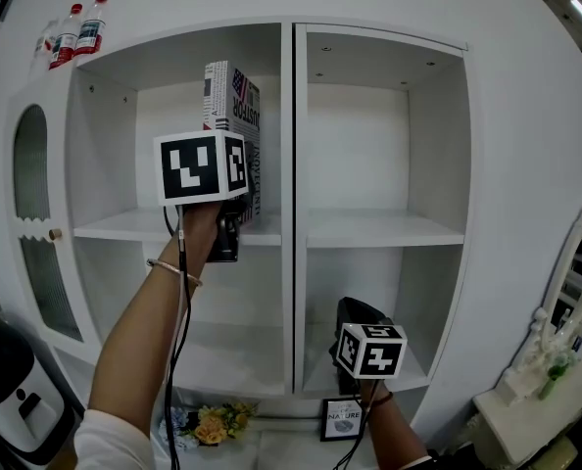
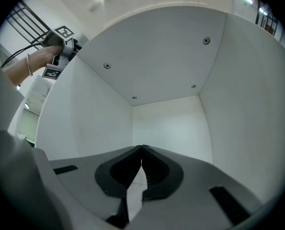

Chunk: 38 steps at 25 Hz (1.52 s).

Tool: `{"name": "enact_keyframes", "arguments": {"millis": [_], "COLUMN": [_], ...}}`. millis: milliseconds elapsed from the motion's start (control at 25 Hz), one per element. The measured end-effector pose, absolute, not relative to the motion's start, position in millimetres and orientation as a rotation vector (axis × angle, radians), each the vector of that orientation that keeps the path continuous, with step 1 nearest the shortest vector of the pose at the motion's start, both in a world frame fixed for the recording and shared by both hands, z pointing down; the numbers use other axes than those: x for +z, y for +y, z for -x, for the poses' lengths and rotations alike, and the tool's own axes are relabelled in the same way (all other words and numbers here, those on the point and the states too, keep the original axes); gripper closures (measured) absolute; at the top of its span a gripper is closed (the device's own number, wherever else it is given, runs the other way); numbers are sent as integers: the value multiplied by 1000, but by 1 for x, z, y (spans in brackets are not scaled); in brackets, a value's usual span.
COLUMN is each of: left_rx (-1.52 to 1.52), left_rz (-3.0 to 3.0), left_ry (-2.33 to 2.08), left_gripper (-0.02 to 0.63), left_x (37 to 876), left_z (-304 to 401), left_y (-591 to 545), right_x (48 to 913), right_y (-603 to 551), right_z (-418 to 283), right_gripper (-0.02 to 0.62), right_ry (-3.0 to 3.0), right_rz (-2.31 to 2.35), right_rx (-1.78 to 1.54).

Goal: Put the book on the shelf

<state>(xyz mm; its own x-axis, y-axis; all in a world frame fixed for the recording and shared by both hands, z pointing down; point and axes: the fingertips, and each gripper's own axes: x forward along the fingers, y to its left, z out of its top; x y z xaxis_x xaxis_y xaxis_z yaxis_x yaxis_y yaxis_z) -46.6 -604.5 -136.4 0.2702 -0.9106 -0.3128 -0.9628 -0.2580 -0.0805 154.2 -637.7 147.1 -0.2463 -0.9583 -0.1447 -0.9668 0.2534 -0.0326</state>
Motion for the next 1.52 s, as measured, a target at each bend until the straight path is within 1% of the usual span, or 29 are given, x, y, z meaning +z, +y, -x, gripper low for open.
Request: {"name": "enact_keyframes", "arguments": {"millis": [200, 360, 1080, 1520], "left_rx": [283, 302, 364, 343], "left_rz": [2289, 2293, 2278, 2255], "left_ry": [1725, 1730, 1701, 1714], "left_gripper": [346, 328, 324, 322], "left_x": [-135, -136, -122, -105], "left_z": [43, 44, 49, 55], "left_y": [-601, -597, -553, -522], "right_x": [148, 149, 149, 155], "right_y": [-633, -629, -599, -568], "right_z": [-156, -158, -147, -143], "right_gripper": [574, 574, 574, 574], "right_ry": [2372, 2369, 2397, 2401], "right_rz": [1840, 1837, 1843, 1847], "right_rx": [90, 88, 101, 102]}}
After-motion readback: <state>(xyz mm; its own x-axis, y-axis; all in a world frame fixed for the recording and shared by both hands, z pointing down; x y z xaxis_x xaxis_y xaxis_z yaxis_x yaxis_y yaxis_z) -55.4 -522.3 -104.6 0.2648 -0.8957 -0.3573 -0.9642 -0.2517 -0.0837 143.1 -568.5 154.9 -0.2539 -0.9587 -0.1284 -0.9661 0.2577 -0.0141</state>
